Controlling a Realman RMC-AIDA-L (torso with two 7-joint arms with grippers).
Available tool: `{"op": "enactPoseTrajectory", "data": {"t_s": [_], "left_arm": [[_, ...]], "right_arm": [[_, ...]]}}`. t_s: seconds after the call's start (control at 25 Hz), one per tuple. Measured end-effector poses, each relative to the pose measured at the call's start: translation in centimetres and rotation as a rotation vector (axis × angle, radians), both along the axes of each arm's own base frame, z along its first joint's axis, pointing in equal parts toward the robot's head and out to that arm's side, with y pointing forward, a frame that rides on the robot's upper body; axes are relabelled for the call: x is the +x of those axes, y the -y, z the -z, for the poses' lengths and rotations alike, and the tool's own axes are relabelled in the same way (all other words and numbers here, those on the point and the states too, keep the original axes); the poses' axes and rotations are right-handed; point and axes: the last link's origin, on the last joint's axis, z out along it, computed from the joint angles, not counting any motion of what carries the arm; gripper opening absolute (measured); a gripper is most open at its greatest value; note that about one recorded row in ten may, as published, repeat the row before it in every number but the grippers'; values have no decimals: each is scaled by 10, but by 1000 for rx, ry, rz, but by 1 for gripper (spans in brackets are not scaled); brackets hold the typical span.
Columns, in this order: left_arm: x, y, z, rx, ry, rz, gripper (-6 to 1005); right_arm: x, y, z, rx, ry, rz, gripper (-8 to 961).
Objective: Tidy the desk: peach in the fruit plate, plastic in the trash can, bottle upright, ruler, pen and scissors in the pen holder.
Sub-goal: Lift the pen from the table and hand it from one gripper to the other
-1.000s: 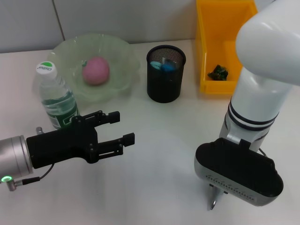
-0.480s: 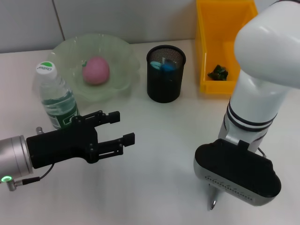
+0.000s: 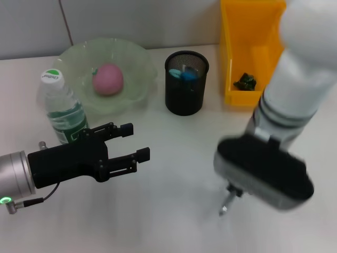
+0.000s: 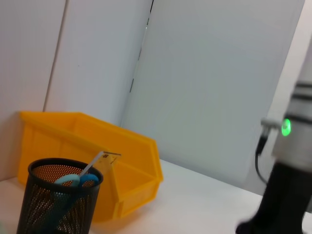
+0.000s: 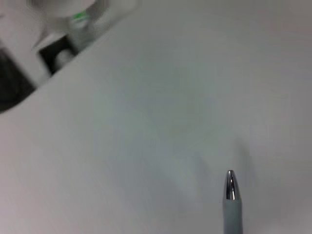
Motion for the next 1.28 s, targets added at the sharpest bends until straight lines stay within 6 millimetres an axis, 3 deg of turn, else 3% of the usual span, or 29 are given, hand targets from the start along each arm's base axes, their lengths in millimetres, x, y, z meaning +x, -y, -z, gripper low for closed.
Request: {"op": "enactPoseTrajectory", "data": {"t_s": [0.2,0.32,0.36,0.4,0.44,0.52,0.56,0.64,0.72,0.76,0.8,0.96,1.16,1.28], "left_arm": [[2,0,-1,-3,6,7,770],[4,1,-2,-3,22,18,769],[7,0,-5,7,46,31,769],[7,0,-5,7,46,31,769],[7,0,-5,7,46,31,769],[11,1,-12,34,85,59,769],[12,2,-14,49,98,76,769],[13,4,-19,78,126,96,769],[14,4,-26,109,164,102,769],[15,4,-33,139,212,104,769],[15,4,-33,139,212,104,769],[18,14,-43,219,344,144,769],[23,22,-43,280,438,183,769],[25,24,-43,296,458,206,769]], "right_arm": [[-28,-18,-50,98,-235,131,124],[-40,-18,-88,99,-436,246,125],[-43,-16,-115,105,-595,319,126],[-43,-16,-115,105,-595,319,127],[-43,-14,-129,107,-682,352,127],[-40,-10,-152,124,-847,423,129],[-30,-6,-171,148,-1034,509,129],[-26,-4,-176,157,-1104,541,130],[-11,0,-188,176,-1316,636,132],[5,5,-193,170,-1519,736,132],[5,5,-193,170,-1519,736,133],[38,10,-191,120,-1836,937,135],[68,15,-156,12,-1993,1242,138],[74,16,-142,-15,-2009,1341,140]]}}
